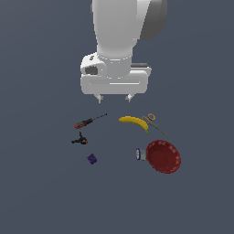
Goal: Pick up a designated object from a clutter of objects.
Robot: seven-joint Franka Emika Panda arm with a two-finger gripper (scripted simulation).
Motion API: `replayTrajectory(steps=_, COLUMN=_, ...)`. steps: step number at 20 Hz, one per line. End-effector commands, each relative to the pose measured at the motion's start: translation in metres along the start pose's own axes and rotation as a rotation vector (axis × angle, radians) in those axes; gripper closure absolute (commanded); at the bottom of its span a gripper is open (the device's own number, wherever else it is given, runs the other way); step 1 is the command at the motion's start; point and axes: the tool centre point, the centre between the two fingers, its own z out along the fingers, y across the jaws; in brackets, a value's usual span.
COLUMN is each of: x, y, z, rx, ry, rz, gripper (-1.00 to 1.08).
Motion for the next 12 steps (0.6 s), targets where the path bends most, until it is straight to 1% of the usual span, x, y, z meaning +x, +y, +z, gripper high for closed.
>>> replayTrajectory(steps=1, x=0.000, y=0.000, z=0.000, rx=0.000, ry=0.000, rz=0.000, gripper=-0.92)
replayTrajectory(steps=4, x=0.000, y=0.005, z=0.002, rx=-0.005, ry=-0.002, rz=-0.001, gripper=-0.92)
replayTrajectory(steps=9, x=0.000, y=0.025, z=0.007, rx=-0.022, ry=-0.009, rz=0.004, gripper=-0.92)
replayTrajectory(steps=12, x=0.000, y=0.028, z=0.006, rx=-0.024, ry=-0.010, rz=0.010, gripper=-0.92)
